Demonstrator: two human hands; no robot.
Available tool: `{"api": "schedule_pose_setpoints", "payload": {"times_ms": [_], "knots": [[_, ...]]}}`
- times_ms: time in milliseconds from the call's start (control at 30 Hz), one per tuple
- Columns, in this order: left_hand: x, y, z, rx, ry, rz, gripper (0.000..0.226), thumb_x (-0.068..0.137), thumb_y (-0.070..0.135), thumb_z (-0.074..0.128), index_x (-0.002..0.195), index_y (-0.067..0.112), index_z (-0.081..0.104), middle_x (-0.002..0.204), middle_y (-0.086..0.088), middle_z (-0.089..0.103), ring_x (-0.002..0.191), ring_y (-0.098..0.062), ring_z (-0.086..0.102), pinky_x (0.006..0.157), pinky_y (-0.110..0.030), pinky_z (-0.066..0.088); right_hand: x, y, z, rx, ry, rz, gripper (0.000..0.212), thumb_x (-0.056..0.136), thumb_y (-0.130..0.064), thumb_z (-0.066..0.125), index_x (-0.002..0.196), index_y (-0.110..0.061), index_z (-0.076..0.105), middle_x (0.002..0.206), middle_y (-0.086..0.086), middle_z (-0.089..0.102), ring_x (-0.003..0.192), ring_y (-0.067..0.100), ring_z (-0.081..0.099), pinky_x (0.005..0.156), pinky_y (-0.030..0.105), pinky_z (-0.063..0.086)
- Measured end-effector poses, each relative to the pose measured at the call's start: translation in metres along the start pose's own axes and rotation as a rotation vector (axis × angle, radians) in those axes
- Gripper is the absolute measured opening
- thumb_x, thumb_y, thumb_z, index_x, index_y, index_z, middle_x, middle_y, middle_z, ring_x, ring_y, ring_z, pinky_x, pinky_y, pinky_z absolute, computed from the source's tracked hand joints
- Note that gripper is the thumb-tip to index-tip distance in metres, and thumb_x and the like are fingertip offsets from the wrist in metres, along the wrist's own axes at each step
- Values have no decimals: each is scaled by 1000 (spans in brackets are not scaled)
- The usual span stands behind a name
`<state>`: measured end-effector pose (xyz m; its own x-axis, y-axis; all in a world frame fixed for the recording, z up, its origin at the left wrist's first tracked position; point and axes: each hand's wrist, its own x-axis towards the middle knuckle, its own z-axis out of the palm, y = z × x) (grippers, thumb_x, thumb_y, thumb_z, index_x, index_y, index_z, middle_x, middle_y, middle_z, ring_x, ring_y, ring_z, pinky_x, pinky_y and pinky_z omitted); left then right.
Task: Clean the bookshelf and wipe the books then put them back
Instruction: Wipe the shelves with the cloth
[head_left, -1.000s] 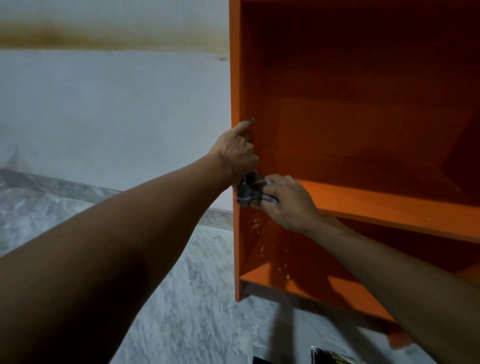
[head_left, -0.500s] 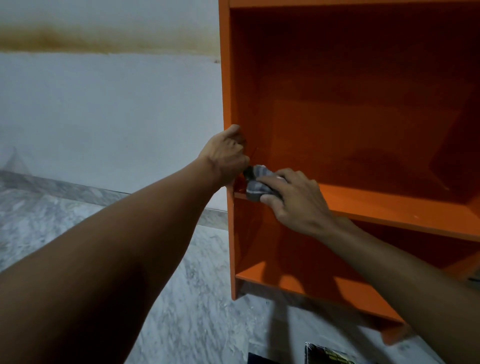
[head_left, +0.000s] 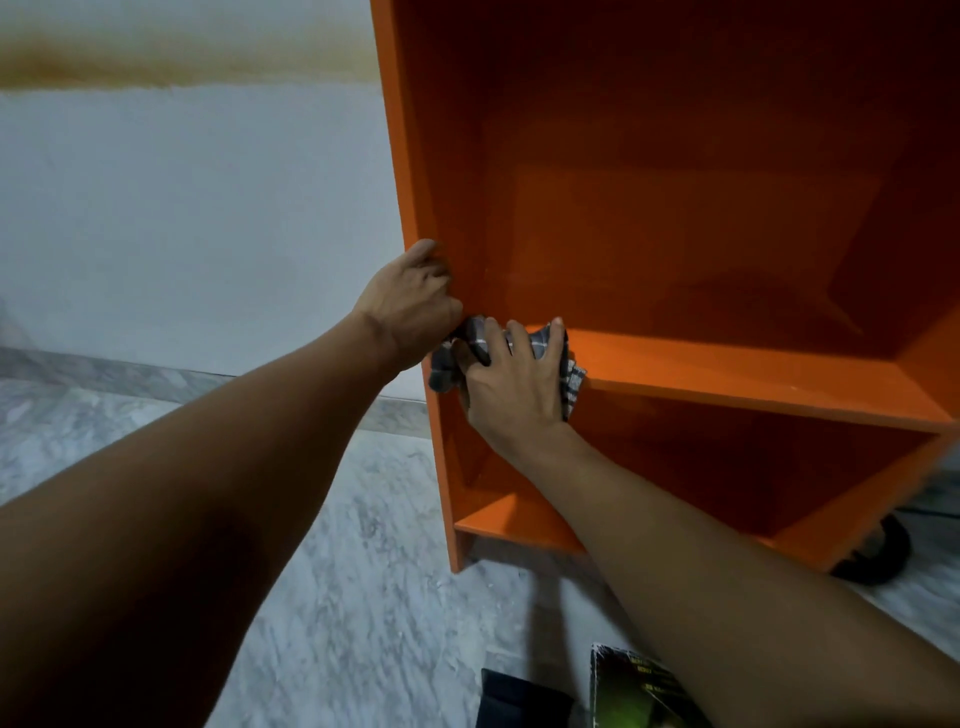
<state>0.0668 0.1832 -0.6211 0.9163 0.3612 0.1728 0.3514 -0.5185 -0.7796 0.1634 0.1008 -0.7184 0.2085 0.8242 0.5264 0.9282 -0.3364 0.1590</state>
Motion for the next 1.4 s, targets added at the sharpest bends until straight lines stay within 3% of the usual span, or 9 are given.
{"api": "schedule_pose_setpoints", "payload": {"times_ms": [200,300,533,667,833,1067,1233,1400], "knots": [[-2,31,5,-228,-33,-34,22,98,31,51,110,18,64,123,-5,66,126,-22,55,119,-42,15,-25,42,0,-55,18,30,53,82,-42,65,132,-25,56,141,14,50,128,36,45,105,73,12],[6,56,1,-437,-69,-80,26,100,19,40,118,10,58,120,-11,65,116,-26,58,114,-46,27,-39,64,-3,-74,28,60,53,80,-41,66,130,-24,58,137,13,53,125,35,47,105,73,14],[27,110,-18,-774,96,-73,23,99,16,35,110,11,55,109,-14,61,106,-30,55,105,-46,31,-74,124,-15,-134,7,109,57,74,-44,70,127,-24,60,132,12,57,119,34,53,104,72,19],[43,140,-33,-825,138,-30,26,104,22,33,116,7,50,120,-15,55,115,-33,49,103,-45,31,-99,164,-26,-190,-20,154,57,73,-44,69,125,-23,60,131,12,58,113,34,56,100,68,28],[67,170,-59,-837,157,47,34,105,25,30,130,6,44,135,-15,48,130,-31,41,109,-44,27,-129,214,-44,-285,-105,213,57,72,-45,66,124,-22,60,128,13,59,100,35,58,76,47,39],[97,213,-106,-831,147,131,47,106,25,27,148,3,28,154,-18,32,144,-31,26,116,-45,20,-159,262,-66,-337,-238,375,63,67,-44,77,120,-14,62,118,20,59,89,40,56,64,43,46],[111,228,-131,-874,55,155,51,107,26,25,152,4,20,159,-17,23,148,-31,17,115,-54,20,-162,264,-78,-316,-284,518,59,89,-41,57,138,-14,39,130,16,36,103,35,51,62,36,39],[112,228,-135,-914,0,134,50,107,27,26,152,6,21,159,-15,23,149,-29,16,114,-58,19,-147,260,-82,-324,-336,567,49,93,-35,52,130,-4,47,123,17,39,88,30,61,55,31,42]]}}
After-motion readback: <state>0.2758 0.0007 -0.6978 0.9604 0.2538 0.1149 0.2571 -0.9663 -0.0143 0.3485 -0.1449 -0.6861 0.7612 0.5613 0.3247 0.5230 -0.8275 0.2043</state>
